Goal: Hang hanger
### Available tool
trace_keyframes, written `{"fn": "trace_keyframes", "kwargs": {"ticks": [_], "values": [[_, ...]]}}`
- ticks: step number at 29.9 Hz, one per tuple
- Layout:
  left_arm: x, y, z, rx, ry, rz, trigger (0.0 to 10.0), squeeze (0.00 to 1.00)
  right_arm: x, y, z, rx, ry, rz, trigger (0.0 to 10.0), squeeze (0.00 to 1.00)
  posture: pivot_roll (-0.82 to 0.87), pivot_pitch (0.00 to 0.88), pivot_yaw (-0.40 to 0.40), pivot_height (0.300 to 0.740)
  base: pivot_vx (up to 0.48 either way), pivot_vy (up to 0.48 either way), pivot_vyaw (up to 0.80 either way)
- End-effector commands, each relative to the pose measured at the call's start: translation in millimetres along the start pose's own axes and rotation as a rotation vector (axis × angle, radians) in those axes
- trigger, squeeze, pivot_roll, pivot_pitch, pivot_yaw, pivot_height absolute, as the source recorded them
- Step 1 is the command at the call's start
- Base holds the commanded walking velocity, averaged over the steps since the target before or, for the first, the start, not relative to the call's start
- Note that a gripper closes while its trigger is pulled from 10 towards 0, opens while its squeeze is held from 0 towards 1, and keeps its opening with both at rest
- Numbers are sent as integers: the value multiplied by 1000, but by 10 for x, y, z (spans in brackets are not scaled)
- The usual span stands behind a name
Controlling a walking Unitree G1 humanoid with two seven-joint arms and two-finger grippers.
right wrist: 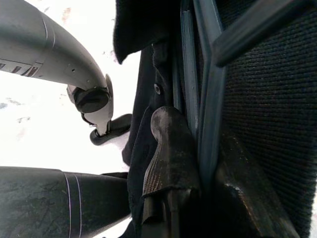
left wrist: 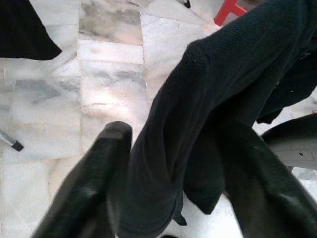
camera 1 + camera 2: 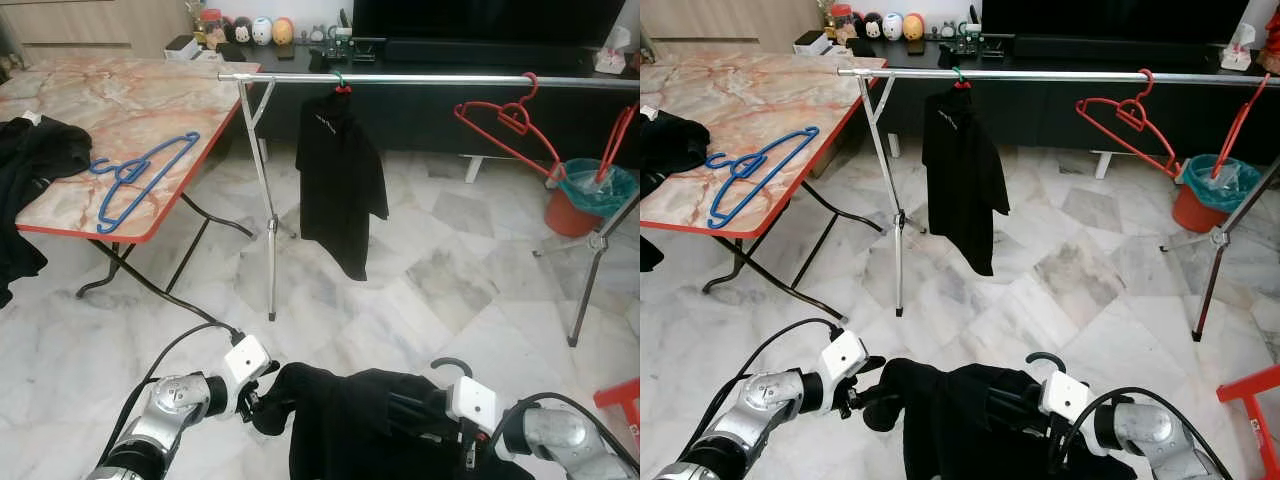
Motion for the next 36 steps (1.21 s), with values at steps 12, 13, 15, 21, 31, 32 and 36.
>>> {"fn": "trace_keyframes", "kwargs": {"ticks": [12, 13, 15, 21, 31, 32, 36], "values": [[28, 8, -64, -10, -20, -7, 10000, 0, 74, 146, 20, 37, 15, 40, 0, 0, -49, 0, 17, 740, 0, 0, 0], [28, 13, -67, -8, -20, -6, 0, 0, 75, 151, 19, 38, 16, 41, 0, 0, -49, 1, 17, 740, 0, 0, 0], [24, 22, -70, -3, -19, -4, 0, 0, 74, 158, 15, 39, 18, 43, 0, 0, -48, 2, 16, 740, 0, 0, 0], [15, 36, -66, 4, -26, -1, 0, 0, 70, 167, 5, 40, 25, 45, 0, 0, -48, 3, 16, 740, 0, 0, 0], [23, -9, -1, -26, -84, -15, 0, 0, 60, 136, 6, 6, 39, 60, 0, 0, -43, 12, 15, 740, 0, 0, 0], [29, -13, 1, -30, -92, -17, 0, 0, 60, 134, 5, 4, 40, 61, 0, 0, -42, 13, 15, 740, 0, 0, 0], [74, -47, 25, -61, -162, -30, 0, 0, 61, 138, 2, 1, 43, 66, 0, 0, -41, 19, 15, 740, 0, 0, 0]]}}
Point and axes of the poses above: a point about 5 cm out from each wrist's last joint towards the gripper, its own z axis pointing back from the gripper into the wrist, its own y axis along the axis of the wrist's last joint, x = y × z, the point moved 1 cm from there along -z, pointing out of the wrist towards the gripper
